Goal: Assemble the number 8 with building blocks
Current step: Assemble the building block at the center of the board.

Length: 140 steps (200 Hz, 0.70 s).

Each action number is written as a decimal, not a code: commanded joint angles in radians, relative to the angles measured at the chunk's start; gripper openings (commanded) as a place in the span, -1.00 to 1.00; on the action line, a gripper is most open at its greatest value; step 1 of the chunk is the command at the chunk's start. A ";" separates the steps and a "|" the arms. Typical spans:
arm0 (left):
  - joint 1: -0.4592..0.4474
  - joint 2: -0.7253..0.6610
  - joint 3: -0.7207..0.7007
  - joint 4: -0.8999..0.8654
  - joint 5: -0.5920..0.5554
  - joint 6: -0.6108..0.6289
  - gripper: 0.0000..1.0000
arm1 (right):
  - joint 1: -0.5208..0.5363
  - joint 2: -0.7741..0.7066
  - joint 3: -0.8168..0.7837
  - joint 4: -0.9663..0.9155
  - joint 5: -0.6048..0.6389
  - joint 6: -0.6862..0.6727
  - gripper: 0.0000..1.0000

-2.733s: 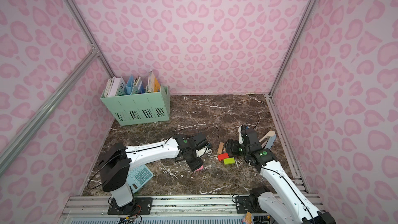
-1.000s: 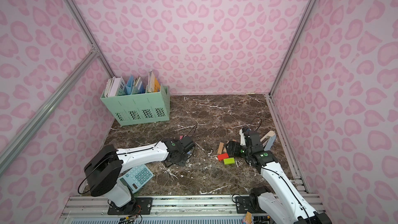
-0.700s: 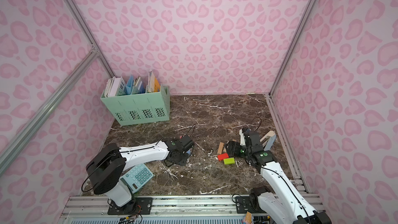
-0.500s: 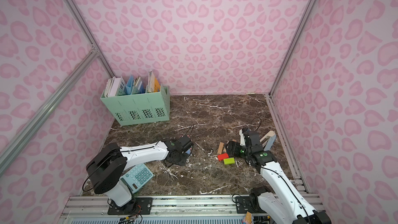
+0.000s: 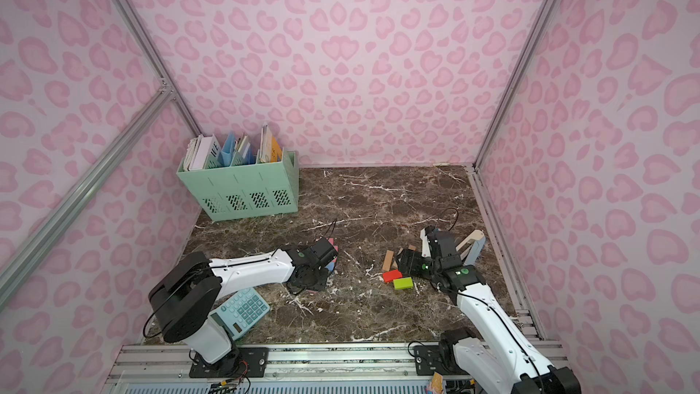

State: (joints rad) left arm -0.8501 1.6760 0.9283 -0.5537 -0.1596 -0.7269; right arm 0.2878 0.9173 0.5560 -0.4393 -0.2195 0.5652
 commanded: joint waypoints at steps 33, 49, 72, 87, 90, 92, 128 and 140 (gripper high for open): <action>0.009 0.020 -0.013 0.027 0.005 -0.052 -0.59 | 0.001 -0.009 -0.008 0.013 0.000 -0.005 0.85; 0.012 0.023 -0.014 0.028 0.005 -0.057 -0.59 | 0.000 -0.011 -0.009 0.013 -0.001 -0.004 0.85; 0.017 0.023 -0.016 0.034 0.005 -0.065 -0.59 | 0.002 -0.015 -0.011 0.014 -0.002 -0.005 0.85; 0.016 0.024 -0.017 0.032 0.003 -0.067 -0.59 | 0.001 -0.014 -0.012 0.014 -0.004 -0.007 0.85; 0.017 0.025 -0.017 0.031 0.002 -0.068 -0.59 | 0.001 -0.014 -0.013 0.013 -0.004 -0.007 0.85; 0.018 0.025 -0.018 0.031 0.002 -0.070 -0.59 | 0.001 -0.014 -0.013 0.013 -0.004 -0.007 0.85; 0.021 0.027 -0.021 0.033 -0.001 -0.077 -0.55 | 0.001 -0.011 -0.013 0.016 -0.006 -0.008 0.85; 0.022 0.028 -0.020 0.032 -0.001 -0.080 -0.53 | 0.000 -0.009 -0.014 0.019 -0.007 -0.009 0.85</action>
State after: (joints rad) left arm -0.8326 1.6825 0.9218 -0.5228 -0.1490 -0.7895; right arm 0.2878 0.9058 0.5438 -0.4362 -0.2214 0.5640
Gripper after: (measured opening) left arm 0.295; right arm 0.925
